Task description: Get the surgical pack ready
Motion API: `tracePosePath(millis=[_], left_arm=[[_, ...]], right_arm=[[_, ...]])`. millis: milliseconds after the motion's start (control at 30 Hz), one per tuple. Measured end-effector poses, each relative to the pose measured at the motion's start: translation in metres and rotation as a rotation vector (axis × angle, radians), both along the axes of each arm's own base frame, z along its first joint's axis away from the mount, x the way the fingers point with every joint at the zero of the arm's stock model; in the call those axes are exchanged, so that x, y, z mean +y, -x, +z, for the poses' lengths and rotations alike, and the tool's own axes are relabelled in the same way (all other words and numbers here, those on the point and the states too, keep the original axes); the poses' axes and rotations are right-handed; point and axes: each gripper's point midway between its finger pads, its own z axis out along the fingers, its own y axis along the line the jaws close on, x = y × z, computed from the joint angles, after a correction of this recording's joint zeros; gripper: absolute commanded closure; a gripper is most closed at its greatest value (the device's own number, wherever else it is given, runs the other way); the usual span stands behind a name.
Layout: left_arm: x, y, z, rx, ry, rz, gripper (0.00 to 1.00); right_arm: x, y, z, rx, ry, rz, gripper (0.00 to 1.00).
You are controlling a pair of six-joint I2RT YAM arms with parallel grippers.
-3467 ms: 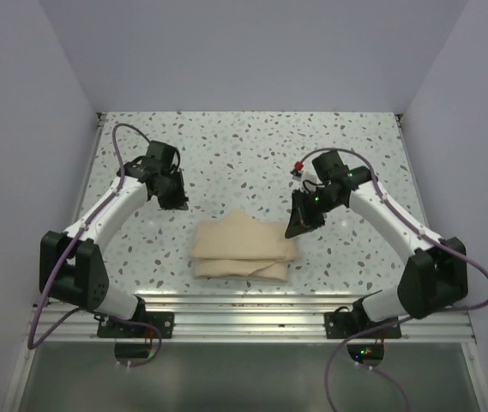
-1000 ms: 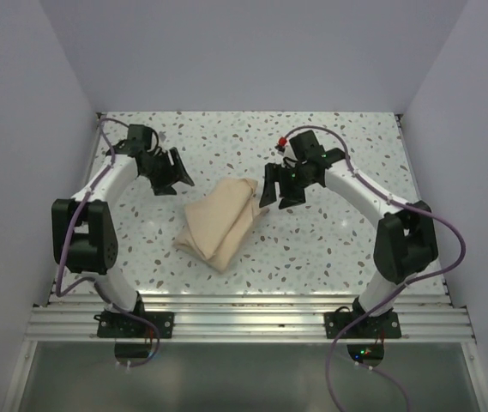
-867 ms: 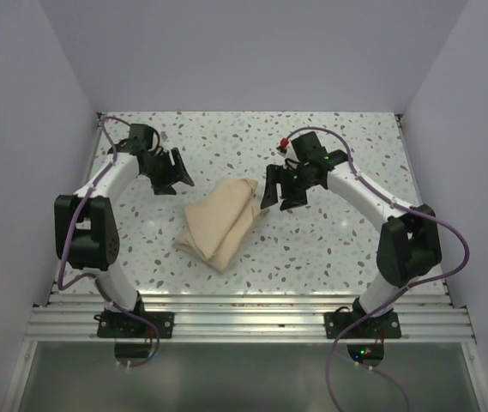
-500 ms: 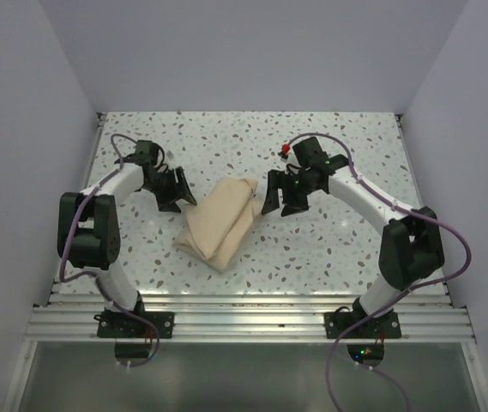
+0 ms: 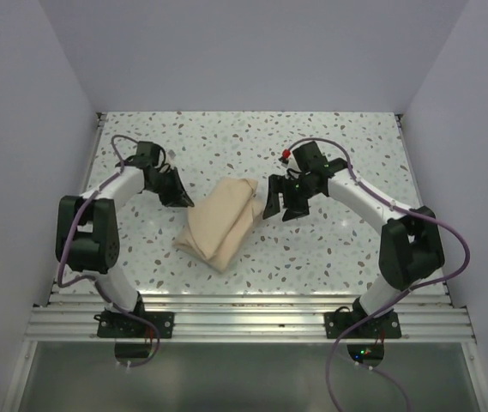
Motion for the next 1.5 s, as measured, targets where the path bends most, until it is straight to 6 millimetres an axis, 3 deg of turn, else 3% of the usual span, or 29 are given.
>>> tracePosePath(millis=[133,267,400,533,767,900,1000,1167,1333,1500], left_arm=[[-0.008,0.001,0.027,-0.068,0.023,-0.005,1.0],[-0.04,0.008,0.085,-0.235,0.078,-0.062,1.0],[-0.08,0.033,0.137,-0.374,0.15,-0.146,1.0],[-0.103,0.06,0.156,-0.432,0.2,-0.189,1.0],[-0.138,0.094,0.148,-0.424,0.216,-0.267,1.0],[-0.174,0.122,0.131,-0.416,0.237,-0.341,1.0],[-0.201,0.138,0.113,-0.383,0.24,-0.376,1.0],[-0.227,0.148,0.078,-0.333,0.171,-0.362,1.0],[-0.238,0.162,0.064,-0.319,0.131,-0.369,1.0],[-0.24,0.162,0.054,-0.319,0.102,-0.355,1.0]], right_arm=[[0.0,0.0,0.0,0.002,0.0,-0.005,0.33],[0.0,-0.002,-0.002,0.016,-0.003,-0.024,0.44],[0.004,-0.008,-0.008,0.023,-0.012,-0.05,0.57],[0.009,-0.016,-0.02,0.032,-0.016,-0.063,0.72],[0.009,-0.02,-0.058,0.052,-0.051,-0.126,0.81],[-0.014,-0.015,-0.084,0.092,-0.067,-0.201,0.81],[-0.036,-0.02,-0.092,0.104,-0.08,-0.269,0.82],[-0.061,-0.033,-0.075,0.049,-0.107,-0.354,0.81],[-0.055,-0.042,-0.053,-0.027,-0.166,-0.339,0.8],[-0.057,-0.039,-0.059,-0.026,-0.165,-0.342,0.8]])
